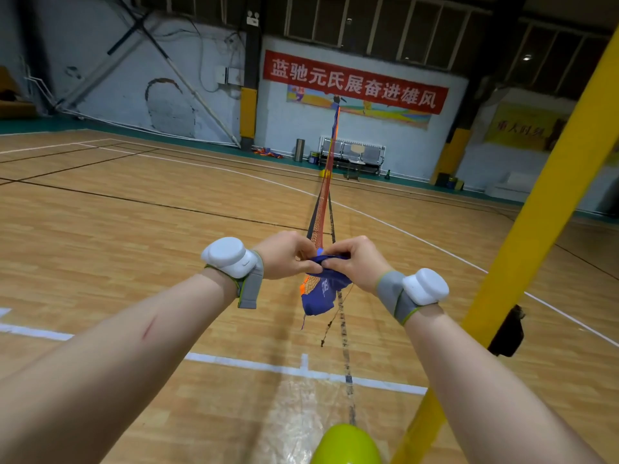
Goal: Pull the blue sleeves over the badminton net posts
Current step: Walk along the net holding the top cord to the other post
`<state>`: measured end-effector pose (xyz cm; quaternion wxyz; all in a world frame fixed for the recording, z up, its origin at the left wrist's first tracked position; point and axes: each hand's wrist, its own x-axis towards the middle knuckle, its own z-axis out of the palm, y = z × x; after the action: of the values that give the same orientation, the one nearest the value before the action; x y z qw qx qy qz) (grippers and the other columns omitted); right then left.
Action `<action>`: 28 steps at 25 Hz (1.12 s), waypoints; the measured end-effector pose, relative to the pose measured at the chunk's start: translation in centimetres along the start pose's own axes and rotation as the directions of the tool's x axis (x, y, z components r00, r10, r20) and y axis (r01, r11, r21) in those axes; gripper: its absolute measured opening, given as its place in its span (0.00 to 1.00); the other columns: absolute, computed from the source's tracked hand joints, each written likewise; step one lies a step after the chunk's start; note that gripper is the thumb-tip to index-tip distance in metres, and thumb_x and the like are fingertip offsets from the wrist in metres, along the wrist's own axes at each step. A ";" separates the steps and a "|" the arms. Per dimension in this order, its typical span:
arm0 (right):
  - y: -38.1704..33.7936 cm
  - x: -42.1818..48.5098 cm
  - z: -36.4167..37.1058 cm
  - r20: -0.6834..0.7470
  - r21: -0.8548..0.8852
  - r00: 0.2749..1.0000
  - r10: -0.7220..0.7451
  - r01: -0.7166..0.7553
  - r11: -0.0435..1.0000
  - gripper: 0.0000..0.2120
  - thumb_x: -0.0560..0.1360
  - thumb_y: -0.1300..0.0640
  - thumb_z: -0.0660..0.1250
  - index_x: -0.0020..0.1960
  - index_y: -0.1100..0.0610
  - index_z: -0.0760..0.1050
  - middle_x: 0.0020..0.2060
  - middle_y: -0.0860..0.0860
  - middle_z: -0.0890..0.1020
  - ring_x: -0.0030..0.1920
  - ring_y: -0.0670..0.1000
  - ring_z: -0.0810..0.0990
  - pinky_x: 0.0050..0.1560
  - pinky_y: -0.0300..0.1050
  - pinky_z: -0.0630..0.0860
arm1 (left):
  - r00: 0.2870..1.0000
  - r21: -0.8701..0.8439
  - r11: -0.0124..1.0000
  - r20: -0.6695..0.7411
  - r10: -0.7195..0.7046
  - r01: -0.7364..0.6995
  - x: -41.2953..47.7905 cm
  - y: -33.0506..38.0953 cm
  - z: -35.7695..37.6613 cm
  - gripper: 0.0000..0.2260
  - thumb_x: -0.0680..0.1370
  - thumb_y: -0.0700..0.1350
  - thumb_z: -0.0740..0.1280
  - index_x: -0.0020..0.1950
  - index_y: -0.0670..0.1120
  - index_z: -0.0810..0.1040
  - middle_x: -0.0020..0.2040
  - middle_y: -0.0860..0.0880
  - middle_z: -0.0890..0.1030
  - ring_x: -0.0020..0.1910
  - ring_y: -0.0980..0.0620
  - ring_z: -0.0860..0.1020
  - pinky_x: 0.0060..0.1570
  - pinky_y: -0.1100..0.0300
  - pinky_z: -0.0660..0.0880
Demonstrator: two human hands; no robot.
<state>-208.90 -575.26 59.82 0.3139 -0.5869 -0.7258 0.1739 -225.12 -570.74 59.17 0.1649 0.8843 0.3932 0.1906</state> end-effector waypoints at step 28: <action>-4.0 0.9 -5.4 -0.220 0.718 0.905 0.364 -0.102 0.689 0.11 0.73 0.69 0.58 0.34 0.58 0.68 0.27 0.54 0.70 0.27 0.49 0.66 0.18 0.33 0.60 | 0.879 -0.465 0.886 -0.423 -0.221 -0.001 2.3 7.1 -3.0 0.02 0.76 0.37 0.63 0.44 0.42 0.72 0.34 0.45 0.73 0.35 0.46 0.77 0.30 0.55 0.80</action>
<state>-208.43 -575.99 66.57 0.6069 -0.5366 -0.4588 0.3650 -220.58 -573.10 65.40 0.2773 0.7252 0.4171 0.4725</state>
